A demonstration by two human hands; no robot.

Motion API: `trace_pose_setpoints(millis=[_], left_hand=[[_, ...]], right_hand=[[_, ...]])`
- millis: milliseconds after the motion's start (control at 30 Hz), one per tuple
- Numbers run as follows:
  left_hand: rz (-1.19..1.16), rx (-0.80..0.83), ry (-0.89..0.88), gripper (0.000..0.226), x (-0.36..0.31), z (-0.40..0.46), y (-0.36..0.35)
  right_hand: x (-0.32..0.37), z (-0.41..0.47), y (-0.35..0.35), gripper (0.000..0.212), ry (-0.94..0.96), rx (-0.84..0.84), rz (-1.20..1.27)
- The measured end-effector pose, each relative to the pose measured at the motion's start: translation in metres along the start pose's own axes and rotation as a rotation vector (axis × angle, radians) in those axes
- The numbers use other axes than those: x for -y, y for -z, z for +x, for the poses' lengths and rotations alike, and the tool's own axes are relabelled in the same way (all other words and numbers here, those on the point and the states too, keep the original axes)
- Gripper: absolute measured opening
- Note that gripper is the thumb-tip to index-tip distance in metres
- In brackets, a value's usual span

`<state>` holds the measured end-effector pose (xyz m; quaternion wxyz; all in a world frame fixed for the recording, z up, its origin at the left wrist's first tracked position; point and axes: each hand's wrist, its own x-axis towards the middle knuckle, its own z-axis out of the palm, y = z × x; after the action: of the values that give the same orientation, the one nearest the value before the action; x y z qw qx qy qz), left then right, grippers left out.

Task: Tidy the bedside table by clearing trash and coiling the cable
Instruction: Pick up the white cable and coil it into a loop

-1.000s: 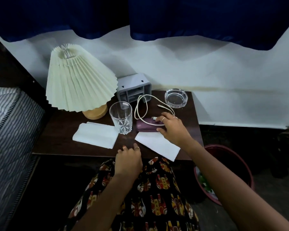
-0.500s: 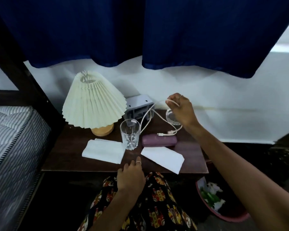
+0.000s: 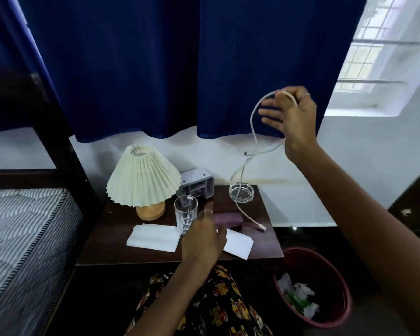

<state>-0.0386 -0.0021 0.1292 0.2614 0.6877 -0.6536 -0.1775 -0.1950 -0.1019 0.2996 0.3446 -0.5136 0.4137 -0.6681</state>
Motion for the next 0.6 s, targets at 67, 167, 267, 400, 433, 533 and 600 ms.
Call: trace_pose_setpoints(millis=[67,167,267,400,433,533,600], left_hand=[[-0.152,-0.030,-0.047,0.077,-0.016,-0.002,0.012],[-0.339,-0.107,-0.159,0.096,-0.034,-0.006,0.025],[-0.457,-0.178,-0.272,0.091,-0.048,-0.013,0.032],[-0.467,-0.325,-0.372,0.036,-0.066,-0.025,0.045],[-0.471,-0.363,-0.383,0.029,-0.068,-0.030,0.051],[-0.591,-0.288,-0.375,0.030,-0.066,-0.038,0.071],[-0.757,-0.061,-0.320,0.029,-0.061,-0.039,0.081]], right_hand=[[0.030,-0.014,0.002,0.003,0.050,-0.006,0.076],[0.074,-0.037,0.004,0.005,0.111,-0.017,0.136],[0.108,-0.060,0.011,0.006,0.144,-0.009,0.209],[0.129,-0.078,0.032,0.006,0.098,-0.015,0.301],[0.129,-0.081,0.039,0.005,0.079,-0.046,0.305],[0.120,-0.090,0.063,0.007,-0.005,-0.162,0.322],[0.112,-0.098,0.076,0.012,-0.059,-0.208,0.336]])
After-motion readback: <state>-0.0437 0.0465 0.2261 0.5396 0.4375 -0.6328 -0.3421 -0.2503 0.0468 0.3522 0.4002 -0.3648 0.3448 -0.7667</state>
